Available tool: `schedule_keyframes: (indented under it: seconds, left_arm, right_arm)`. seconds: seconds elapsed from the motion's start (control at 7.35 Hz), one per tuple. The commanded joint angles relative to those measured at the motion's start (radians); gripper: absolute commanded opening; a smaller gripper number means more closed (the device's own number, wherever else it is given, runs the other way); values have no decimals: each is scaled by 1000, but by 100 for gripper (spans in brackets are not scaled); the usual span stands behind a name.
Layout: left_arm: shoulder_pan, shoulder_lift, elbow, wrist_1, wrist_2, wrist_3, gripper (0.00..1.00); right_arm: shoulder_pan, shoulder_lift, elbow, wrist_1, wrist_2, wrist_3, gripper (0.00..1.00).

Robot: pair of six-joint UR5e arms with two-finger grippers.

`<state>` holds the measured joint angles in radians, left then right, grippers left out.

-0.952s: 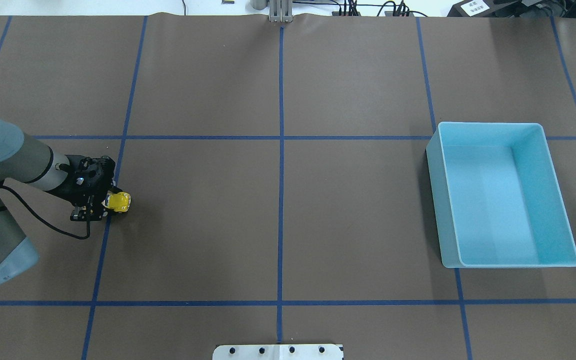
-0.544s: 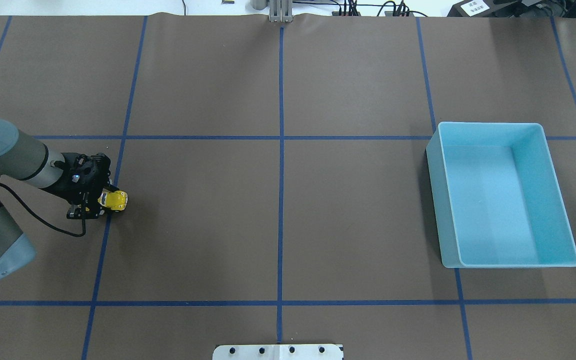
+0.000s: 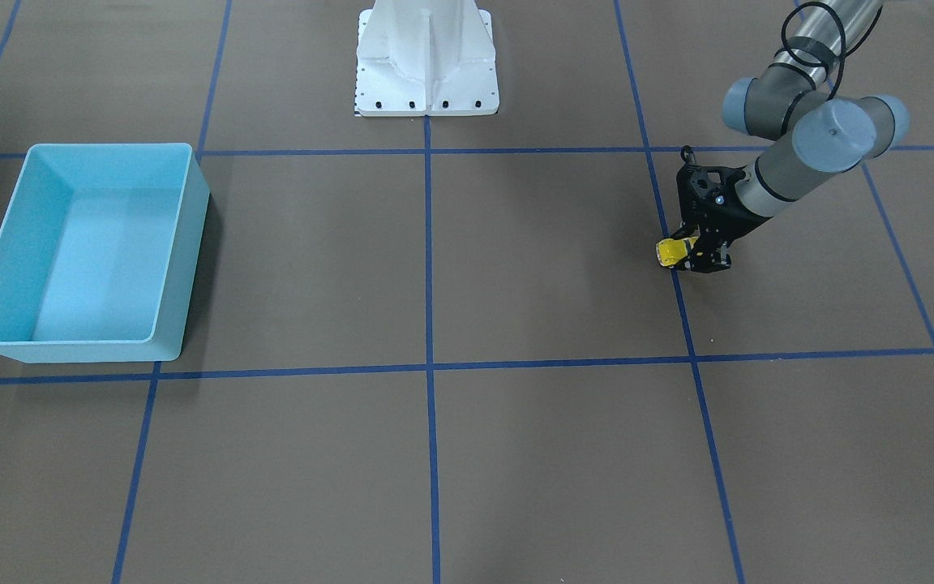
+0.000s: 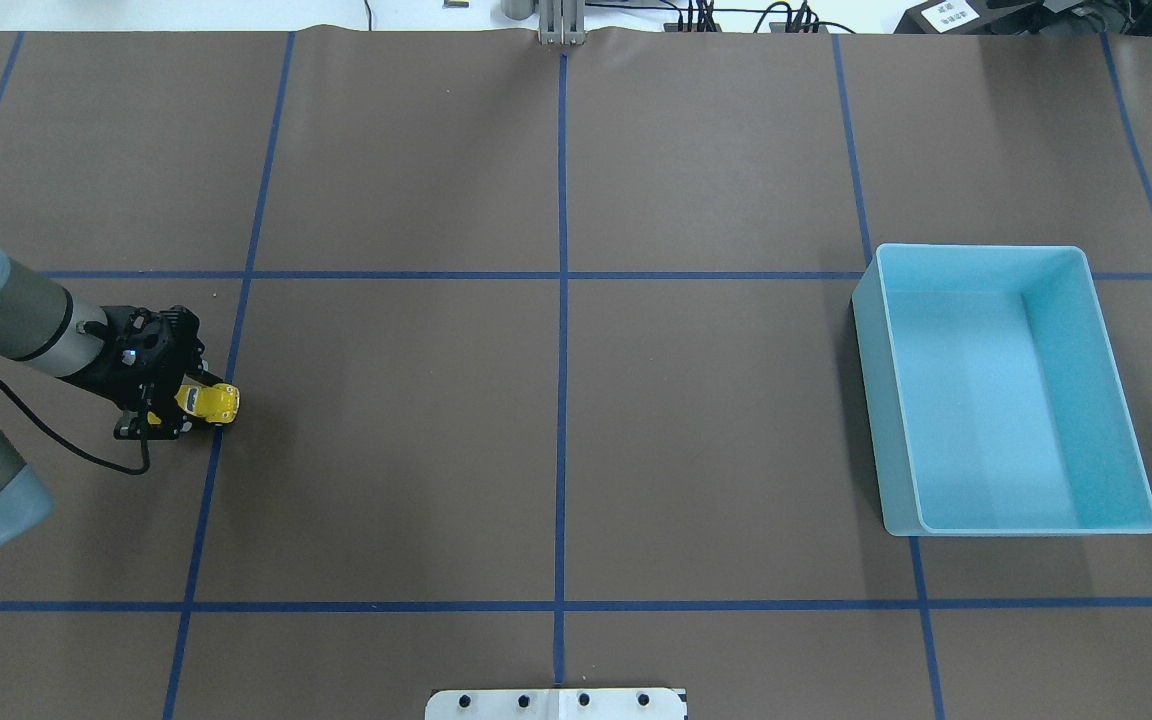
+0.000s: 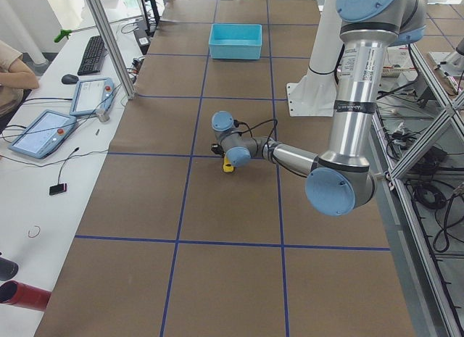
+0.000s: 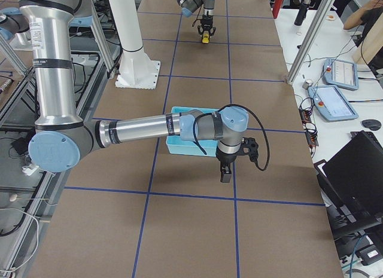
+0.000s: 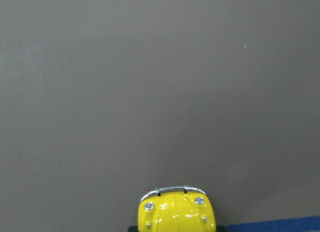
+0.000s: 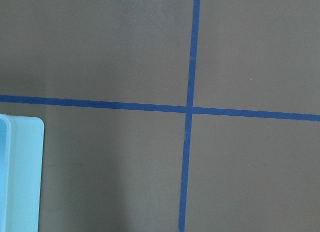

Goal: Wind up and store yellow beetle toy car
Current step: 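Keep pulling the car backward with the left gripper to wind it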

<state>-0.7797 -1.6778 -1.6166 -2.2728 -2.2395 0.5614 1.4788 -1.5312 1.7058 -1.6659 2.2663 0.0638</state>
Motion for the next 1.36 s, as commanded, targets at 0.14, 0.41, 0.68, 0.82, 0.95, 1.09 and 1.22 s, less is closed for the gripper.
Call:
schedule_keyframes:
  seconds: [0.14,0.41,0.68,0.82,0.95,1.09,1.22]
  left_arm:
    - [-6,19,1,-34,-6,0,33]
    - [-10,29,3,-46,-20,0,34]
    - [-20,38,3,-59,-34,2,33]
    - [-23,44,3,-65,-34,2,34]
    - [-23,52,6,-80,-32,2,33]
    - [-23,52,24,-102,-34,2,34]
    - [-23,53,32,-112,-34,2,34]
  right_arm:
    - [0,-1,-2,0,1,1,100]
    - [0,-1,-2,0,1,-1,100]
    - [0,0,-2,0,1,-1,100]
    - [0,0,-2,0,-1,1,100]
    - [0,-1,-2,0,1,1,100]
    - [0,-1,-2,0,1,-1,100]
    - [0,0,-2,0,1,-1,100]
